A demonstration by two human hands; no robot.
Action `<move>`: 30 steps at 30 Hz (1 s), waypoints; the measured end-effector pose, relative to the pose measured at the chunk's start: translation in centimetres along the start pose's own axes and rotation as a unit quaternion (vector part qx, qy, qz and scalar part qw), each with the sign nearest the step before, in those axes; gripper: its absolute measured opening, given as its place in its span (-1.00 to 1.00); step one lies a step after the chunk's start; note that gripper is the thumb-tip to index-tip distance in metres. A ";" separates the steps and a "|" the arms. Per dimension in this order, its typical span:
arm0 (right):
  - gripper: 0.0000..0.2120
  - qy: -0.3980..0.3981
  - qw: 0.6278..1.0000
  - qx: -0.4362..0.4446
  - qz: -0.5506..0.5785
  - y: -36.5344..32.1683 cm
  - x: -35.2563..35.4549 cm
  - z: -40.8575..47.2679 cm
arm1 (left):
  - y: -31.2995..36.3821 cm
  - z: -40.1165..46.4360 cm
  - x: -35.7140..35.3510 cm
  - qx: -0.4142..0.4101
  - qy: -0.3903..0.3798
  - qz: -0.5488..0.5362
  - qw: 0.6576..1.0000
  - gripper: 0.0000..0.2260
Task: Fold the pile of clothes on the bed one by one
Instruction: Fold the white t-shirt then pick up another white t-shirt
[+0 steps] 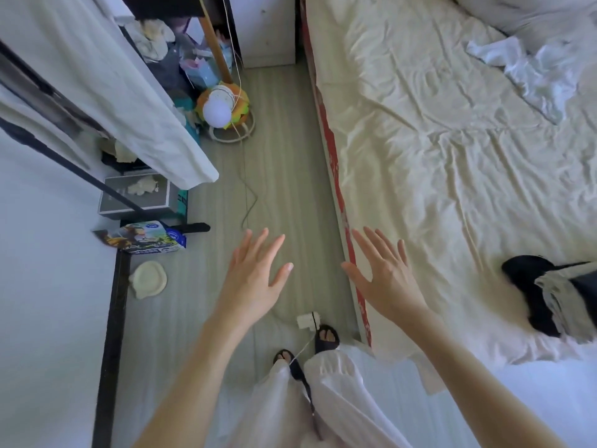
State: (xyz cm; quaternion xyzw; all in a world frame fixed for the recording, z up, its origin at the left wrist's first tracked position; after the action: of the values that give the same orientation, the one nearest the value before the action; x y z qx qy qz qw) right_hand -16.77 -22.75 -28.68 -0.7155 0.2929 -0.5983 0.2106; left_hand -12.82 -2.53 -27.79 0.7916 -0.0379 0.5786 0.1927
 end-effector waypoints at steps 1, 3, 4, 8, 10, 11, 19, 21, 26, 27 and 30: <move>-0.30 0.006 1.000 0.001 0.000 -0.2 0.4 0.7 | -0.1 0.8 0.1 -0.003 0.000 -0.002 1.000 -0.50; -0.30 0.021 1.000 0.000 -0.005 -0.1 1.3 2.2 | 0.0 2.6 0.3 -0.013 -0.004 -0.002 1.000 -0.50; -0.32 0.029 1.000 -0.002 -0.008 0.1 1.8 3.1 | 0.2 3.7 0.5 -0.018 -0.006 -0.002 1.000 -0.50; -0.39 0.057 0.998 -0.018 -0.003 1.7 4.5 8.0 | 1.4 9.5 2.0 -0.042 0.002 0.002 0.999 -0.50; -0.39 0.069 0.997 -0.016 -0.001 2.5 6.3 11.2 | 2.1 13.3 3.4 -0.045 0.018 0.008 0.999 -0.50; -0.40 0.074 0.997 -0.015 0.001 3.0 7.3 13.0 | 2.5 15.4 4.1 -0.046 0.022 0.012 0.999 -0.51; -0.39 0.097 0.994 -0.053 0.007 7.3 16.1 24.6 | 7.0 29.2 8.8 -0.059 0.015 0.014 0.998 -0.51; -0.39 0.098 0.994 -0.054 0.005 7.8 17.7 27.2 | 7.4 31.9 9.8 -0.058 0.021 0.024 0.998 -0.51; -0.39 0.121 0.991 -0.051 0.004 8.1 21.4 34.6 | 7.4 40.2 13.2 -0.071 0.040 0.026 0.996 -0.52; -0.39 0.126 0.991 -0.052 0.002 8.2 22.0 36.0 | 7.4 42.0 13.5 -0.076 0.041 0.024 0.996 -0.52; -0.39 0.145 0.988 -0.062 -0.005 8.6 23.8 40.7 | 7.8 47.9 14.4 -0.110 0.033 0.049 0.992 -0.52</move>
State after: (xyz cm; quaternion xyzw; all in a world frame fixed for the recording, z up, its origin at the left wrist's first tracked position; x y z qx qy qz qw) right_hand 24.33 -47.11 -24.82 -0.6344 0.3532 -0.6773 0.1183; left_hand 32.89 -24.13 -24.65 0.7433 -0.1342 0.6052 0.2515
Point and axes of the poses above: each hand's wrist, its own z-axis towards the middle knuckle, its own x-axis out of the back of the hand, y = z × x, the point moved 9 cm from there along z, towards the middle knuckle, and after that the axes turned 15 degrees about z, right-handed, at the moved point
